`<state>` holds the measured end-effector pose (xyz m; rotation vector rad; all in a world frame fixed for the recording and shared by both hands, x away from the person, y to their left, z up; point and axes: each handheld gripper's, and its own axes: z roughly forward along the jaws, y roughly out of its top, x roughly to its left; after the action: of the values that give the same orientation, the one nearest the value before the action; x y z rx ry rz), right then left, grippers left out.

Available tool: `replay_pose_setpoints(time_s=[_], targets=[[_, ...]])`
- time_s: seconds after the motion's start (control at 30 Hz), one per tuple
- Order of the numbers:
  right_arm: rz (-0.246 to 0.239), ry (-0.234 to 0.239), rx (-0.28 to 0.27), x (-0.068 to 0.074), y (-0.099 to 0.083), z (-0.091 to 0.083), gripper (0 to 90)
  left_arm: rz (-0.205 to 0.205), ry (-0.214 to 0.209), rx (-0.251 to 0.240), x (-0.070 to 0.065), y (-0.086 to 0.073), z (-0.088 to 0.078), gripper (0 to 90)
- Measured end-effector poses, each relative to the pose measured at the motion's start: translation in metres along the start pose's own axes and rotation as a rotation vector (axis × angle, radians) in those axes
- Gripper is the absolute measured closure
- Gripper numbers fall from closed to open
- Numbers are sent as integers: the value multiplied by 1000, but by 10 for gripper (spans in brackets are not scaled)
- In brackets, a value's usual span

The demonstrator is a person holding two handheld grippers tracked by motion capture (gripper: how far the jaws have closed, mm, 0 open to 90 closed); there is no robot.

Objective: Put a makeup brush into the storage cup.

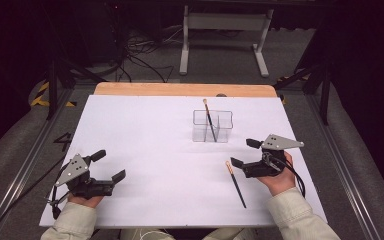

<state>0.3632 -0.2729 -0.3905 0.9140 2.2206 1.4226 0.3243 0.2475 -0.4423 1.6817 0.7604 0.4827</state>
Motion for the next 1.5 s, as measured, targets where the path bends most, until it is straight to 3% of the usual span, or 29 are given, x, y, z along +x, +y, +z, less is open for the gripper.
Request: replay_pose_setpoints(time_s=[0.27,0.5,1.07,1.5], targets=[[11,-11,195,8,13,7,102,1,-4,6,0,0,0,8],[21,-20,312,11,19,12,74,0,-3,6,0,0,0,9],[40,-37,480,16,23,22,117,0,-3,3,0,0,1,10],[79,-49,598,16,21,31,206,2,-1,8,0,-1,0,11]])
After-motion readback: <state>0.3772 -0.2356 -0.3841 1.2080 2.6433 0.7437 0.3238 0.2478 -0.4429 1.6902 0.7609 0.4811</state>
